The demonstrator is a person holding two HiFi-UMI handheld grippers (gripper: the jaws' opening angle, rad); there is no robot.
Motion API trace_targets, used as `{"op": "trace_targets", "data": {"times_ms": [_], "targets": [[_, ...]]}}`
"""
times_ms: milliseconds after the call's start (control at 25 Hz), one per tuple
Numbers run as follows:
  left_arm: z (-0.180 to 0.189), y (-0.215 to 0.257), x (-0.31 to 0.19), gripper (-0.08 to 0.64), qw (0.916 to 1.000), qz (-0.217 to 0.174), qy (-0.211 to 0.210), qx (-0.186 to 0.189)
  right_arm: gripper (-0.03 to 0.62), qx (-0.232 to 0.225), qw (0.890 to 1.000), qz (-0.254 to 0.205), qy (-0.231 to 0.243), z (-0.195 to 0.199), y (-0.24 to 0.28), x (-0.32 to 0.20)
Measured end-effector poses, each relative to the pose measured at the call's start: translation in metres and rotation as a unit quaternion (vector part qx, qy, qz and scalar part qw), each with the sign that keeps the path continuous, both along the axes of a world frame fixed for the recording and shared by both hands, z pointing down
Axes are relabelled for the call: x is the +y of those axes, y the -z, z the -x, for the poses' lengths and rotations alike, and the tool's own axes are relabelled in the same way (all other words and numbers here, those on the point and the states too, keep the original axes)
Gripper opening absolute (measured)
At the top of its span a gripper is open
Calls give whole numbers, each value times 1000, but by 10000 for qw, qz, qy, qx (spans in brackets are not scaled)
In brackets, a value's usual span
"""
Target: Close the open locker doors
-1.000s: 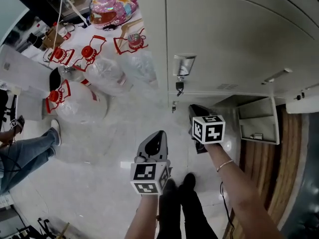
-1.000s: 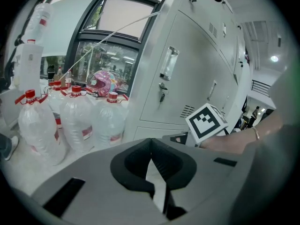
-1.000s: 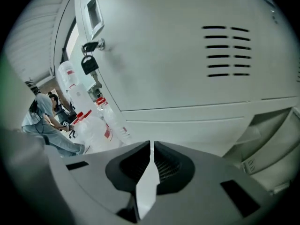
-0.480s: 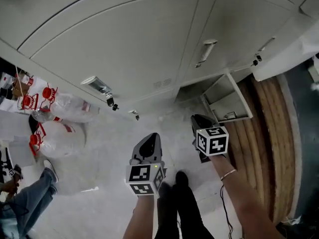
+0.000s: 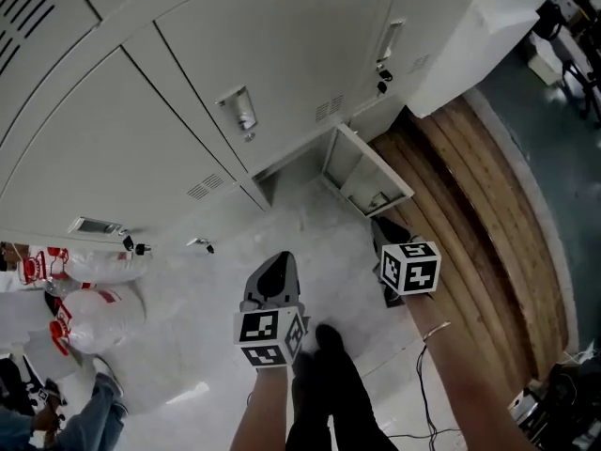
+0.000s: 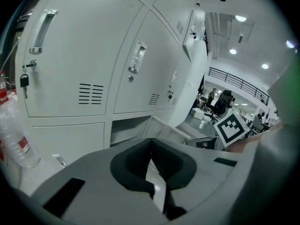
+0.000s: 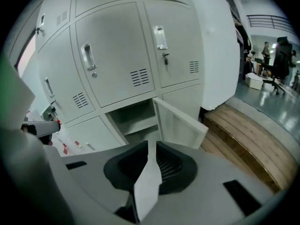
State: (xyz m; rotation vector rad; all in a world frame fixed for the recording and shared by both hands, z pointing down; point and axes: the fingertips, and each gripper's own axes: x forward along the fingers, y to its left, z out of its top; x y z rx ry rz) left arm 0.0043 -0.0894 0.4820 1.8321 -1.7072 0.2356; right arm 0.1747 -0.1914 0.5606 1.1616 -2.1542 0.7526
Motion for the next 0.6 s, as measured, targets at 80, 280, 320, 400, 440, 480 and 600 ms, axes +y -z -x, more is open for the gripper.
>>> {"op": "trace_targets", "data": {"times_ms": [80, 280, 320, 400, 440, 480, 600], "targets": [[-20, -1, -11, 20, 9999, 10, -159, 5, 63, 15, 9997, 18, -237, -28, 0, -9], [-62, -5, -34, 20, 9989, 56, -472, 6, 72, -56, 9978, 51, -661, -74, 2, -33], [-68, -5, -38, 20, 9986, 59, -525, 6, 77, -80, 9973, 57, -723, -80, 2, -38], [-79, -7, -45, 20, 9981, 63, -620, -6, 91, -127, 9966, 71, -807, -90, 0, -49], [-83, -9, -49, 20, 9978, 70, -656, -7, 102, -153, 9964, 84, -835, -93, -1, -54], [-86, -10, -52, 20, 9976, 80, -684, -2, 117, -176, 9961, 100, -860, -95, -3, -60], [-90, -15, -59, 20, 9972, 128, -743, 17, 146, -209, 9956, 186, -895, -97, -10, -73]]}}
